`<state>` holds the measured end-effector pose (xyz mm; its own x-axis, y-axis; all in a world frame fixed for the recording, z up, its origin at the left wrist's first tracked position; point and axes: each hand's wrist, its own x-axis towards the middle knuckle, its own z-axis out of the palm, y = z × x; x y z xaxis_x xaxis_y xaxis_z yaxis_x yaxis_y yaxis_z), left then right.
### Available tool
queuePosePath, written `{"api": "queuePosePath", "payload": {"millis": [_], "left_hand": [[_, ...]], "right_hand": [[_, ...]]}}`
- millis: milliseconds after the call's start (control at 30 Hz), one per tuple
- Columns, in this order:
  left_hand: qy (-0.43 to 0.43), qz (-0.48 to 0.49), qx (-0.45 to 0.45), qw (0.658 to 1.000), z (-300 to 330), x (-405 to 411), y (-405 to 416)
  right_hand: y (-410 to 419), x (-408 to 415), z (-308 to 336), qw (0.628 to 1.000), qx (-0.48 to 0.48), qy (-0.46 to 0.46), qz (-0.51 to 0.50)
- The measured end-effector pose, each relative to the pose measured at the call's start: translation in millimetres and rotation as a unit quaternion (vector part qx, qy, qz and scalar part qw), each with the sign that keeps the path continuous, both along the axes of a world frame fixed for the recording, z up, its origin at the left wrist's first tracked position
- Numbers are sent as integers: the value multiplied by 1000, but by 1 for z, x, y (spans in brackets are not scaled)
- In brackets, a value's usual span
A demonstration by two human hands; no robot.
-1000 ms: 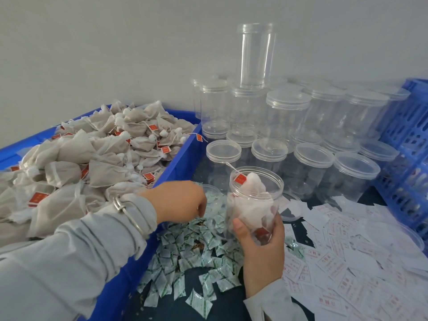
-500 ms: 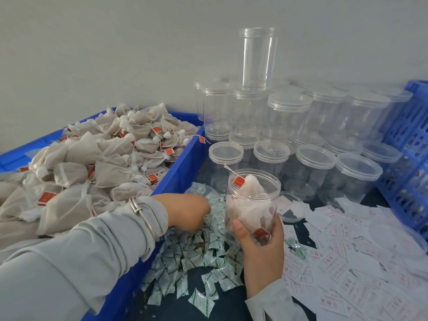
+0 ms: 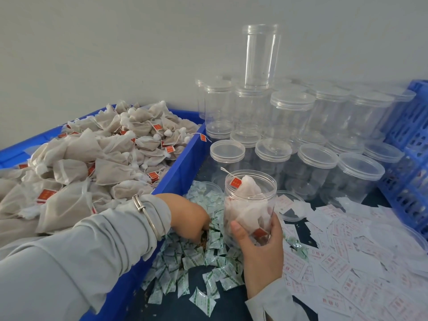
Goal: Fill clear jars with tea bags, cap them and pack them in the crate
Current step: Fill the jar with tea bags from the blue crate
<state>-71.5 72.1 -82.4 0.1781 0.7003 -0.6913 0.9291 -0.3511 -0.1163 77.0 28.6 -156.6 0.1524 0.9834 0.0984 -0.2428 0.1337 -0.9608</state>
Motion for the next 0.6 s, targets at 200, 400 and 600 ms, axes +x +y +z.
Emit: {"api": "queuePosePath", "payload": {"millis": [200,400,600], "left_hand": [[-136,54,139,979,11,-6,1],[-336,160,410,833,24,-14,3],[-546,182,470,670,39,-16,-7]], "right_hand": [[2,2,-2,1000,2,0,5],[4,3,-3,1000,-4,2,14],[3,3,0,1000,-11,-10,22]]}}
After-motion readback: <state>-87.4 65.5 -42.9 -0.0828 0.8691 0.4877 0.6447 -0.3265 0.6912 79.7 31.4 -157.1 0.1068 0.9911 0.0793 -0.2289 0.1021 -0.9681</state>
